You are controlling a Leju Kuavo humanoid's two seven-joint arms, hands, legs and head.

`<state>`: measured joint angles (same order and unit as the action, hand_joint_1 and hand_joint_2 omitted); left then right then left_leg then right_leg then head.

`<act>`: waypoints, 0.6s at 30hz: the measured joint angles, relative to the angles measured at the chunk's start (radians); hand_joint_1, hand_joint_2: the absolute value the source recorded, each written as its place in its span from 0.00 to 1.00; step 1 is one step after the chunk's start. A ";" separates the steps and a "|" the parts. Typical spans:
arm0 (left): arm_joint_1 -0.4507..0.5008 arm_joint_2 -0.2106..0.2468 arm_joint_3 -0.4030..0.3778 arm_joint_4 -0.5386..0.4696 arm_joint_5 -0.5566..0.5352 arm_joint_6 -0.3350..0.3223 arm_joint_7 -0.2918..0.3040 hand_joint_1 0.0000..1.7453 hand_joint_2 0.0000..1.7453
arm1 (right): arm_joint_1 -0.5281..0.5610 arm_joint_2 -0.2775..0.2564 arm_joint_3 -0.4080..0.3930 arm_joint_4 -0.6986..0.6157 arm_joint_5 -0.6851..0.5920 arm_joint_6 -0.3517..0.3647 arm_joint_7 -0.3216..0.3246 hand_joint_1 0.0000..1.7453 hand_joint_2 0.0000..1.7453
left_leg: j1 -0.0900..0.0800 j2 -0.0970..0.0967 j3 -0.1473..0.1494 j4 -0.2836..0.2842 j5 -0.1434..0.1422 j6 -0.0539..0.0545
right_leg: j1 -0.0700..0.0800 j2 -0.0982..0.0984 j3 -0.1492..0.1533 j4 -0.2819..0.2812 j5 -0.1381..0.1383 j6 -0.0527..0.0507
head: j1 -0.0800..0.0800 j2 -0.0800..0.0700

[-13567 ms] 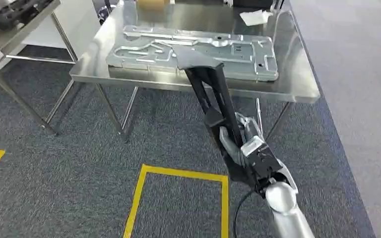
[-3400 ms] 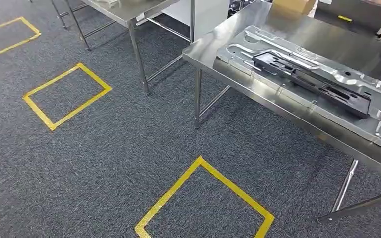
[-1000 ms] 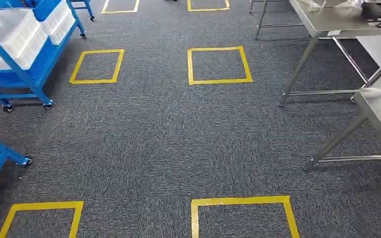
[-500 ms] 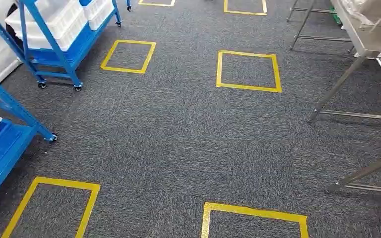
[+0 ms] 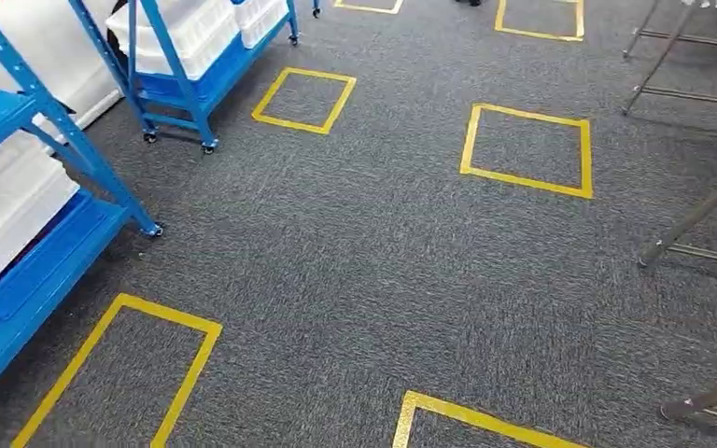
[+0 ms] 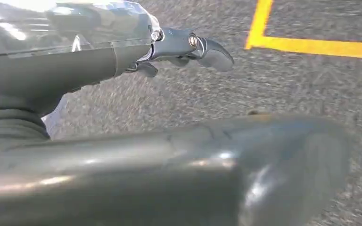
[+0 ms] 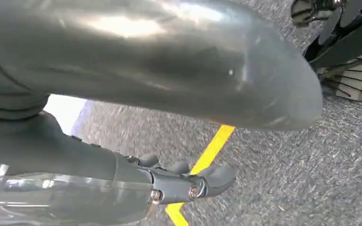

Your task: Take the parts from the cabinet and place them on the table.

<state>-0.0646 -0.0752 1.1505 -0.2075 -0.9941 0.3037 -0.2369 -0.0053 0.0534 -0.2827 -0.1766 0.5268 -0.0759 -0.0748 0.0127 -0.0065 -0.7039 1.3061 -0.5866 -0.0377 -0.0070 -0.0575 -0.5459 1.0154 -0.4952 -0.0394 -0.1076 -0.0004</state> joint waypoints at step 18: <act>0.004 -0.042 0.018 0.000 0.027 0.033 -0.051 0.00 0.00 | -0.010 0.018 0.009 0.001 0.026 -0.031 0.058 0.00 0.00 | -0.007 -0.088 0.166 -0.307 0.124 0.053 | -0.013 0.085 -0.047 0.089 0.001 0.047 | 0.000 0.000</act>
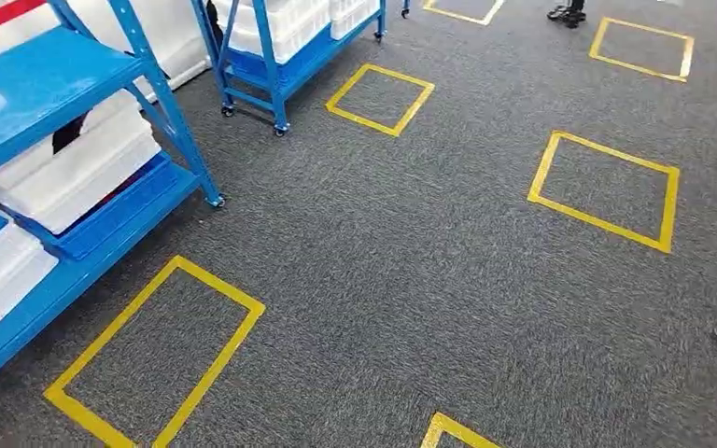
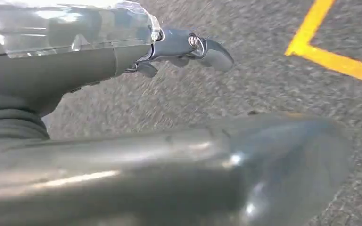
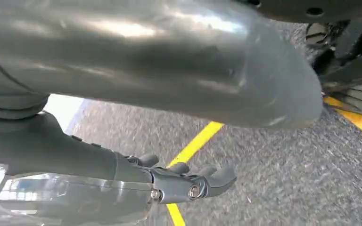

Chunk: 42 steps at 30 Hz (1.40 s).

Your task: Take the parts from the cabinet and place them on the table.

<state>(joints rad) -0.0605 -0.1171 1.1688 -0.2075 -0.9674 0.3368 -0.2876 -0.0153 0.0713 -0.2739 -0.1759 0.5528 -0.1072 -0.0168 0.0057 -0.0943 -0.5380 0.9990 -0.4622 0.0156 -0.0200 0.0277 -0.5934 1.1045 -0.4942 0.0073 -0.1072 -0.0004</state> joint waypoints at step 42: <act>-0.001 -0.010 0.087 0.000 0.087 -0.076 -0.058 0.00 0.00 | -0.003 -0.006 -0.017 -0.001 -0.018 -0.016 -0.007 0.00 0.00 | 0.006 0.084 -0.168 0.306 -0.139 -0.051 | 0.009 -0.053 0.049 -0.107 0.018 -0.048 | -0.001 0.000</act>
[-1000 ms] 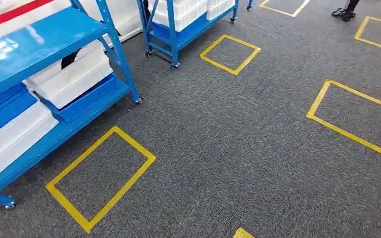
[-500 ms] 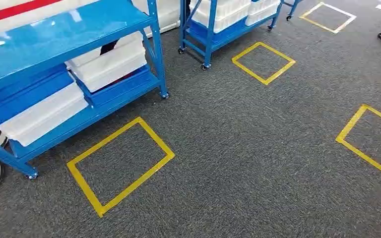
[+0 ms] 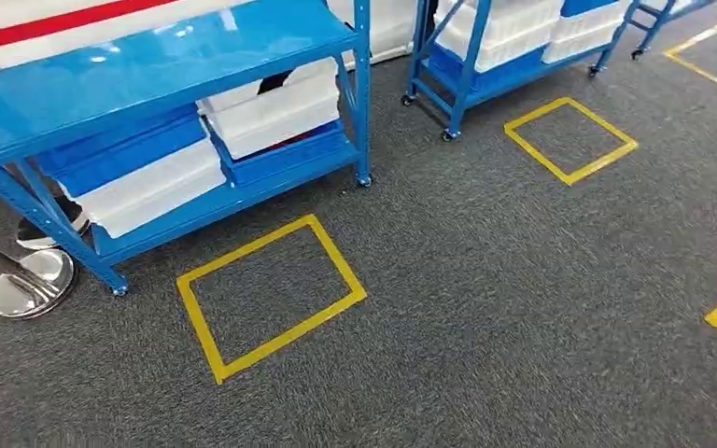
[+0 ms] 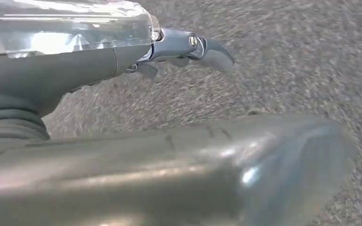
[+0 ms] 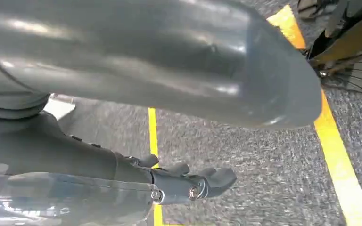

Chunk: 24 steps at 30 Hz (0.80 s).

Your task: Take the parts from the cabinet and place them on the table.

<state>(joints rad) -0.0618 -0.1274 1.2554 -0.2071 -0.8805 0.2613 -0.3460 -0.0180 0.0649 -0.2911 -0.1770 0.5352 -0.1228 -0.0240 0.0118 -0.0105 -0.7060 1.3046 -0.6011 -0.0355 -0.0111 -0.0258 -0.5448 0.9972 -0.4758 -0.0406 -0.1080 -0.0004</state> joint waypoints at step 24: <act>0.022 -0.032 0.015 -0.003 0.021 -0.067 -0.058 0.00 0.00 | -0.011 0.006 -0.003 -0.002 0.017 -0.016 0.022 0.00 0.00 | 0.000 -0.112 0.134 -0.302 0.162 0.018 | -0.001 0.092 -0.008 0.026 -0.010 0.032 | 0.001 0.000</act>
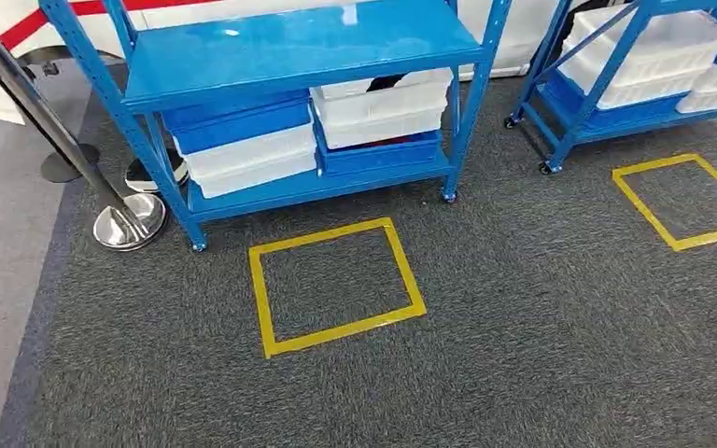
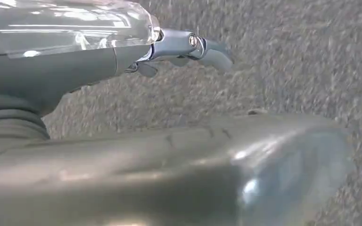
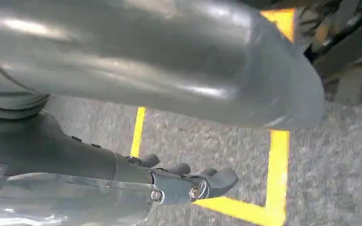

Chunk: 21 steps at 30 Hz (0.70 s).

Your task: Take the parts from the cabinet and place them on the table.

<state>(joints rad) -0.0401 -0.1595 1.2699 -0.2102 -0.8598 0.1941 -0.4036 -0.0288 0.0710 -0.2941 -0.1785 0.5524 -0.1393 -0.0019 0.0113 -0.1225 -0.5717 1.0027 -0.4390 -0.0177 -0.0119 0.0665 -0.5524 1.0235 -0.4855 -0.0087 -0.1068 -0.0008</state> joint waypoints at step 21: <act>0.020 -0.039 0.016 -0.063 0.001 -0.063 -0.025 0.00 0.00 | -0.002 0.013 -0.022 -0.001 -0.016 0.003 -0.010 0.00 0.00 | -0.005 0.120 0.080 -0.024 -0.050 0.045 | -0.005 -0.071 -0.117 0.279 -0.134 0.032 | 0.000 0.000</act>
<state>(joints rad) -0.0197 -0.1980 1.2860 -0.2735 -0.8591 0.1316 -0.4284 -0.0311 0.0839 -0.3159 -0.1793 0.5367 -0.1358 -0.0122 0.0060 -0.0022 -0.4919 0.9788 -0.4886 0.0278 -0.0169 -0.0040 -0.6691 1.3023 -0.6193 0.0232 -0.1068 -0.0004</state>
